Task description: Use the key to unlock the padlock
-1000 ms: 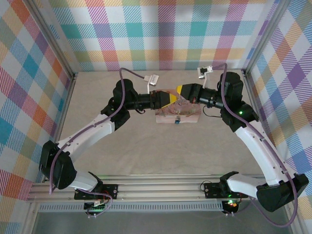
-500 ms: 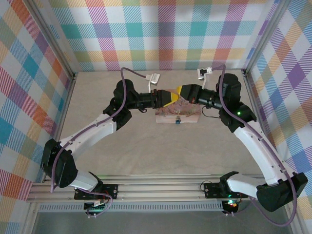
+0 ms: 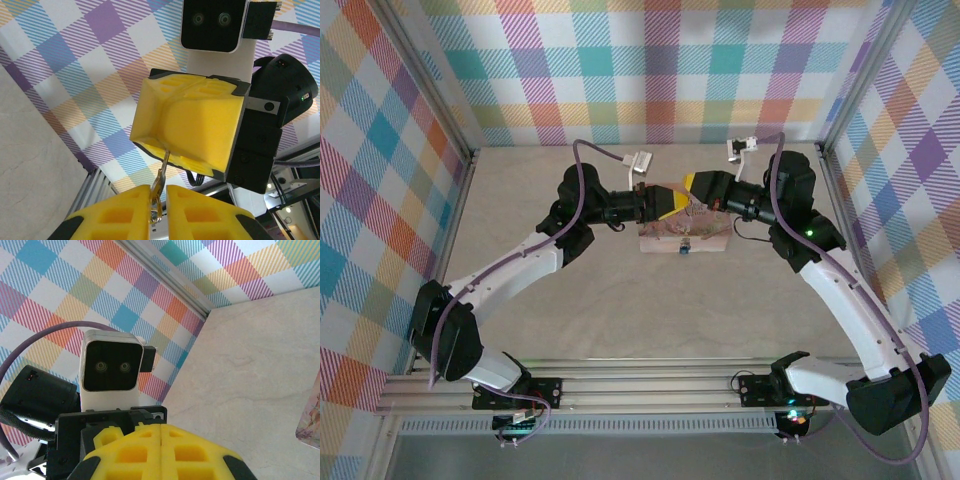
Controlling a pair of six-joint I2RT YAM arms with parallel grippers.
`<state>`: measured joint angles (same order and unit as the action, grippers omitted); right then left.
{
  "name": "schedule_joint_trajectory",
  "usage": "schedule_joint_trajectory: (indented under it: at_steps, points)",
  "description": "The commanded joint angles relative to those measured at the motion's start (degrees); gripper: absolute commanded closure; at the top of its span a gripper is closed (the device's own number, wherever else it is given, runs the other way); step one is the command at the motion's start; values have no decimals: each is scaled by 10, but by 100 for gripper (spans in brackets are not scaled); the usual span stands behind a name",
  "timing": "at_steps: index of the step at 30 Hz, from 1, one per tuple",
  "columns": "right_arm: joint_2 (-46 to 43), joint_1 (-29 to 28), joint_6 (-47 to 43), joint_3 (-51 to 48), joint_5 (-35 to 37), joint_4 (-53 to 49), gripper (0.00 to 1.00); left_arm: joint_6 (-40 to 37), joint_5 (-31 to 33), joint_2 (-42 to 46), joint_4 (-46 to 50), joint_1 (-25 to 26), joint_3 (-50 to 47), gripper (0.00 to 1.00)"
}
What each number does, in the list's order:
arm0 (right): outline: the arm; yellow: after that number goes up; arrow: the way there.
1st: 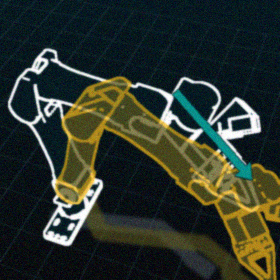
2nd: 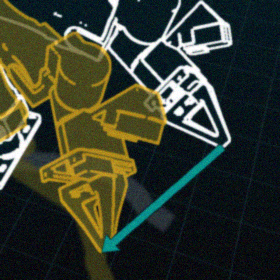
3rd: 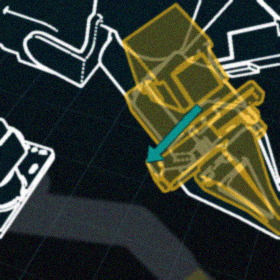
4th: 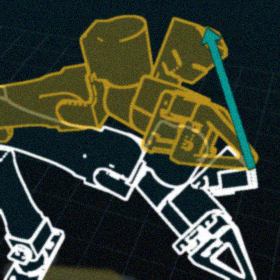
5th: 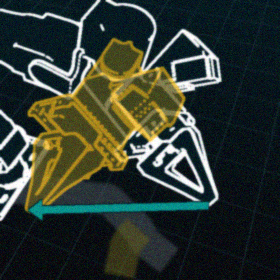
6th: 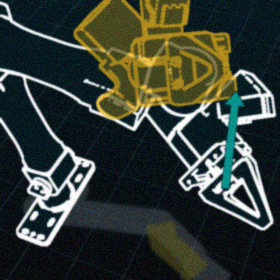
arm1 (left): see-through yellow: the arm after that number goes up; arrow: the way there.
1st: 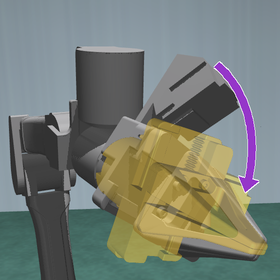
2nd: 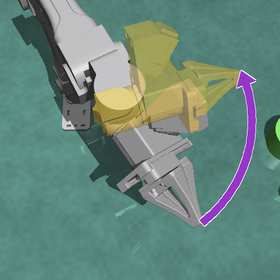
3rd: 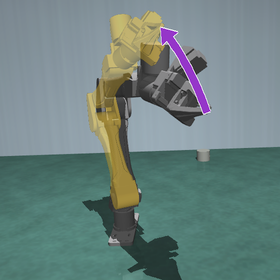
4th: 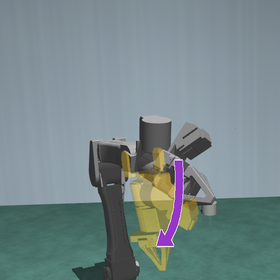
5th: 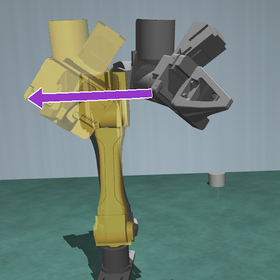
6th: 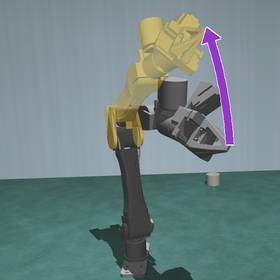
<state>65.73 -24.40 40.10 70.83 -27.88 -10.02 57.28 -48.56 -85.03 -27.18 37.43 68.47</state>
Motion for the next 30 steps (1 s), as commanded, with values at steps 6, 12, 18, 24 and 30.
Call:
schedule_joint_trajectory:
  at_steps: [6,12,18,24,30]
  points:
    - [-16,-2,13,-22,-5,24,100,1,-6,-10,-28,5,25,100]
    - [-29,-2,19,-41,7,1,75,-79,13,14,41,1,10,100]
    - [-49,-2,36,-61,82,-67,46,-182,39,51,160,-12,-36,100]
    - [-32,-2,15,-58,191,-213,50,-305,91,85,314,-10,-56,100]
    - [31,-63,-73,-99,296,-213,50,-410,167,134,421,-8,-118,100]
